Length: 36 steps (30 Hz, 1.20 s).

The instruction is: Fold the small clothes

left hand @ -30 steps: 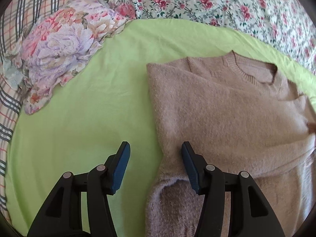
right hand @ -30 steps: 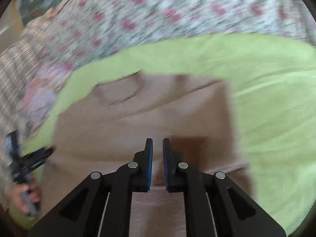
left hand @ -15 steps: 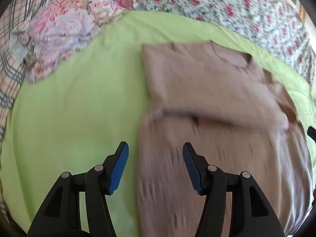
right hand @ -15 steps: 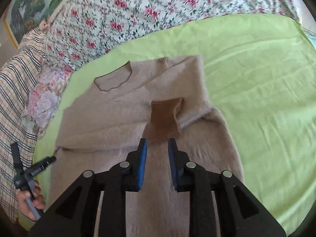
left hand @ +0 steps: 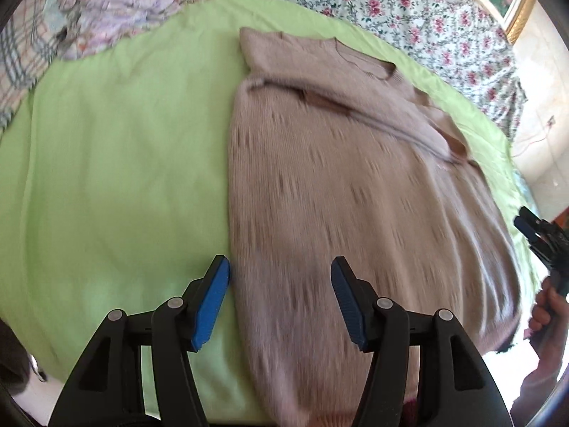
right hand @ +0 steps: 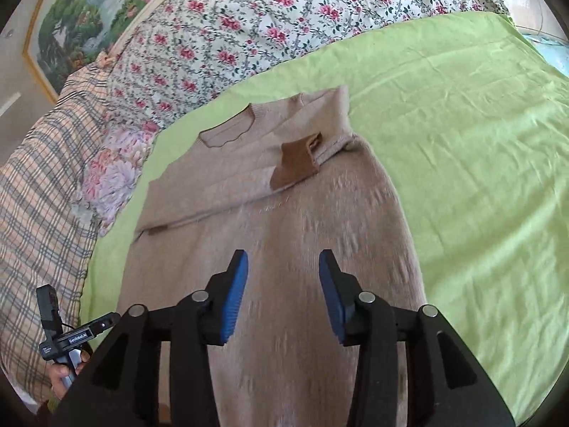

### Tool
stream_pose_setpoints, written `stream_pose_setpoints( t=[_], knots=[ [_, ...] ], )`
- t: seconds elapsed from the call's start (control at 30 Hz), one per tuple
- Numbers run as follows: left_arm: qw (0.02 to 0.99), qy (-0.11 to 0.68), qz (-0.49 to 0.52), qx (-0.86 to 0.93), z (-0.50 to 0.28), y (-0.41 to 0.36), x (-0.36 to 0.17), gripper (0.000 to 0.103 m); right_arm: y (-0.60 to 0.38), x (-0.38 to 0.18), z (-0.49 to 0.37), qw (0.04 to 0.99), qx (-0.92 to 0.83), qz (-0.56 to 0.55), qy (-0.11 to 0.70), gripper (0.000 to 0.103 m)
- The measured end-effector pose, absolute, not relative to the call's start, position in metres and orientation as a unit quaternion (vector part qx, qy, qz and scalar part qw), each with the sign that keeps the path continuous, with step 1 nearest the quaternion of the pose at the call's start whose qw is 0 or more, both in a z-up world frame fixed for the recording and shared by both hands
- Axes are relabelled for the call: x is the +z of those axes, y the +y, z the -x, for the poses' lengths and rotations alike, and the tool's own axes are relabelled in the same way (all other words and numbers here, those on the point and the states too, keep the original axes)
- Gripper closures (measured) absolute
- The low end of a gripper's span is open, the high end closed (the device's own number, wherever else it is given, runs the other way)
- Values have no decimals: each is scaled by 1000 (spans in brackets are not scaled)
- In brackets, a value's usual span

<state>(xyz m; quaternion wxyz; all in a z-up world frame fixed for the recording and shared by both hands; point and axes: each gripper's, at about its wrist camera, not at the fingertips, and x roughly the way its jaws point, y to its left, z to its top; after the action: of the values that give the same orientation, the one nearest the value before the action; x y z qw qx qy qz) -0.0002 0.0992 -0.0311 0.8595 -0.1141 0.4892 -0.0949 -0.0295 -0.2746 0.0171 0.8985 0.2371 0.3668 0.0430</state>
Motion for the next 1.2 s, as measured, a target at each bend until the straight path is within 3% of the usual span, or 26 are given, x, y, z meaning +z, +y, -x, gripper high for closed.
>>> stream_pose_setpoints(
  t=[0.5,0.87,1.07,1.1,1.13,1.17,1.2],
  knots=[
    [812,508,143,-249,74,97,-60,40,-296,9,87,893,89,-239,370,55],
    [811,496,67,-303,81,79,-65,43,-342,-14,132,848,130,-222,464,54],
    [798,506,52,-322,78,75,-71,43,-321,-29,135,832,196,-222,469,54],
    [802,502,42,-320,79,72,-70,46,-314,-33,132,830,208,-220,469,54],
    [808,497,31,-316,81,69,-69,63,-311,-35,129,829,214,-220,467,54],
    [812,494,17,-310,81,67,-68,87,-308,-37,128,829,218,-221,466,54],
    [810,497,14,-310,80,67,-69,90,-307,-36,127,830,223,-222,460,54]
  ],
)
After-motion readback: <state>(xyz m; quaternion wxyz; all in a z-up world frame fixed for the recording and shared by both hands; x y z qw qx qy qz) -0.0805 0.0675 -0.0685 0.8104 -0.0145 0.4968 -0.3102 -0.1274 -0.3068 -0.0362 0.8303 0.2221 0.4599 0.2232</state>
